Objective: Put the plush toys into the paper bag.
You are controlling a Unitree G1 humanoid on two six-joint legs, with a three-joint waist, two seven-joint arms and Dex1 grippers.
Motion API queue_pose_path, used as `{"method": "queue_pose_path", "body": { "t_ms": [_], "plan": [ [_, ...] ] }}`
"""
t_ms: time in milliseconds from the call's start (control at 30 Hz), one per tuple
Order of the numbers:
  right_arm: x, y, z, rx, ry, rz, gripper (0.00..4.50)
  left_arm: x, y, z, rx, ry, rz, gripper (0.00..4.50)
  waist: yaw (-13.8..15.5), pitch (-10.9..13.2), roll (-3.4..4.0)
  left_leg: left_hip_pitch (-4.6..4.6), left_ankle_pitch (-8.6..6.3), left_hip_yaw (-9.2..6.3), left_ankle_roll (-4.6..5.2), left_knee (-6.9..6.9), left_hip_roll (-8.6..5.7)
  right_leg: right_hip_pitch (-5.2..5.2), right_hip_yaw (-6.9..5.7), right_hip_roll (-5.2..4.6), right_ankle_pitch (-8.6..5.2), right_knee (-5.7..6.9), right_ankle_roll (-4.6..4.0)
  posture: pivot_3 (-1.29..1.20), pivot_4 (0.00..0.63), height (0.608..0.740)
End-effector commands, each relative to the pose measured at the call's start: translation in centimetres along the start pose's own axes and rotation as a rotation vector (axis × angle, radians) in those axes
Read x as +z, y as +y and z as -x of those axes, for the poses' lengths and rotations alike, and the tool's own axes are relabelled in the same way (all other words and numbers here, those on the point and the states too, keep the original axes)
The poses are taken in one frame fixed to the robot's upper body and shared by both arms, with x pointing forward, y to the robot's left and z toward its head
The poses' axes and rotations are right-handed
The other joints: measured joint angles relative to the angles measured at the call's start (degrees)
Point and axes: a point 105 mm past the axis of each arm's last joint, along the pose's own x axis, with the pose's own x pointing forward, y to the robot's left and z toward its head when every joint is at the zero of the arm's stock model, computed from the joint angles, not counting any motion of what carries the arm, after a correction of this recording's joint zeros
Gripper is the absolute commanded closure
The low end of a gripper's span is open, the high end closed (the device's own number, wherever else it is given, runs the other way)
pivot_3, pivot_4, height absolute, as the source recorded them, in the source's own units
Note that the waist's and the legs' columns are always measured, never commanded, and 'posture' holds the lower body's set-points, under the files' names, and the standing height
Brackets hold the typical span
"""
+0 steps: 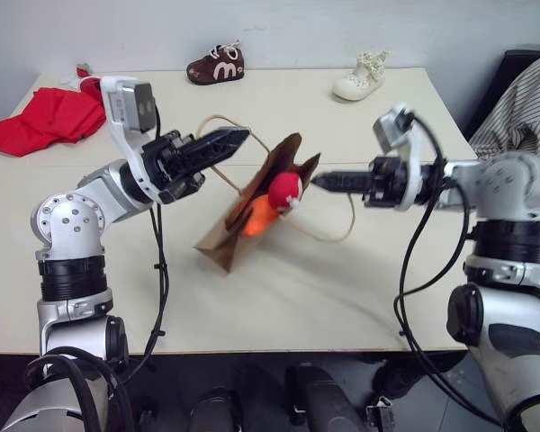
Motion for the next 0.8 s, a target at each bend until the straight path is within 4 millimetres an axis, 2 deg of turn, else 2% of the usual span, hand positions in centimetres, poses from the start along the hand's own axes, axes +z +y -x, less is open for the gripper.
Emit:
{"method": "queue_pose_path", "body": {
  "t_ms": [33,267,433,567,667,800],
  "plan": [
    [1.8,1.4,0.1,0.004,-0.050,0.042,4.48,1.8,0.3,0.4,0.023,-0.067,-0.082,4.50,0.0,0.0,0.00,-0.02,0.00,0.00,0.00,-0.01,0.01,0.00,-0.01,0.00,0.00,-0.05,0.00,0.00,0.150,0.740],
    [-0.9,-2.0,-0.4,-0.138,-0.070,-0.035,4.48,-0.4,1.6,0.2,0.096,-0.027,-0.133,4.50,0.2,0.0,-0.02,-0.08,0.00,0.00,0.01,-0.04,0.00,0.00,-0.03,-0.02,0.01,-0.12,0.02,0.00,0.150,0.740],
    [-0.8,-1.4,-0.1,-0.119,-0.108,-0.021,4.48,-1.4,1.9,0.7,0.137,0.034,-0.169,4.50,0.1,0.0,0.00,-0.11,0.00,0.00,0.01,-0.04,0.01,-0.07,-0.02,0.00,0.02,-0.07,0.04,0.00,0.150,0.740],
    [0.0,-1.0,0.4,-0.100,-0.151,-0.026,4.48,-1.1,2.3,1.2,0.182,0.042,-0.222,4.50,-0.1,0.0,0.00,-0.10,0.00,0.02,0.01,-0.03,0.01,-0.07,0.00,0.01,0.02,-0.07,0.04,0.00,0.150,0.740],
    [-0.1,0.5,1.0,-0.030,-0.128,0.009,3.88,-1.4,1.9,2.2,0.211,0.149,-0.253,3.90,-0.1,0.0,0.00,-0.10,0.00,0.02,0.01,-0.06,0.01,-0.08,0.00,0.02,0.02,-0.09,0.04,0.00,0.150,0.740],
    [-0.8,2.0,2.2,0.032,-0.085,0.050,2.53,-1.1,1.9,3.6,0.266,0.247,-0.344,2.68,0.0,0.0,0.00,-0.10,0.00,0.03,0.01,-0.15,0.02,-0.08,0.01,0.03,0.02,-0.21,0.04,0.00,0.150,0.740]
  ]
}}
